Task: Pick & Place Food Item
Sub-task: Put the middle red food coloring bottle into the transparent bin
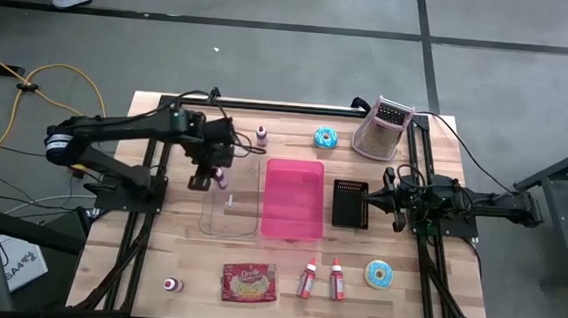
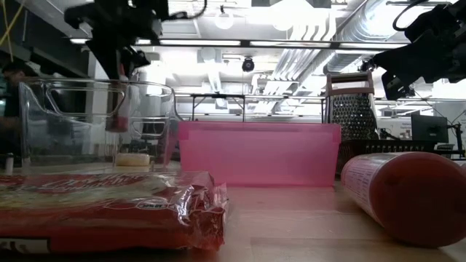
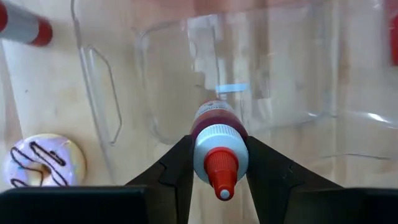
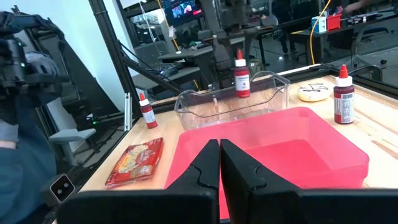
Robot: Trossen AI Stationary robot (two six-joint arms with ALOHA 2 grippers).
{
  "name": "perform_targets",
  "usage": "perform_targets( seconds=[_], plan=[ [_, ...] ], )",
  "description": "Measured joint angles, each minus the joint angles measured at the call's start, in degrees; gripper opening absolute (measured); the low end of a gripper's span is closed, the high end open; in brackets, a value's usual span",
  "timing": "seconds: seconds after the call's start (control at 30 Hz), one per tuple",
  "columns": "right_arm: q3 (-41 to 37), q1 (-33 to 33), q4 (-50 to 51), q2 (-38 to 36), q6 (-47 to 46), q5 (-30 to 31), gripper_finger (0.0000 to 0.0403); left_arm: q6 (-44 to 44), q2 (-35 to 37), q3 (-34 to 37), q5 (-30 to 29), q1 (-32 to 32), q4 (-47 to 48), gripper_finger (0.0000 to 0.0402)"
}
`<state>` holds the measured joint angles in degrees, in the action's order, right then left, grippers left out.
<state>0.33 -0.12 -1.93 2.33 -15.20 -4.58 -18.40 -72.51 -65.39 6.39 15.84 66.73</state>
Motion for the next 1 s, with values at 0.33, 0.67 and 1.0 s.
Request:
perform_targets(
  seconds=[0.33,0.67,1.0],
  plan=[
    [-0.01,-0.01,0.00,0.00,0.02,0.00,0.0002,2.19,-6.30,0.04,-1.38,3.84,-4.57,0.0113],
    [-0.01,-0.02,0.00,0.00,0.00,0.04,0.0002,3.46,-9.08,0.42,-3.74,3.84,-9.20,0.0113],
    [-0.01,0.00,0.00,0.00,0.00,0.00,0.0002,3.46,-12.99,0.42,-1.33,3.76,-13.20,0.0113]
  ],
)
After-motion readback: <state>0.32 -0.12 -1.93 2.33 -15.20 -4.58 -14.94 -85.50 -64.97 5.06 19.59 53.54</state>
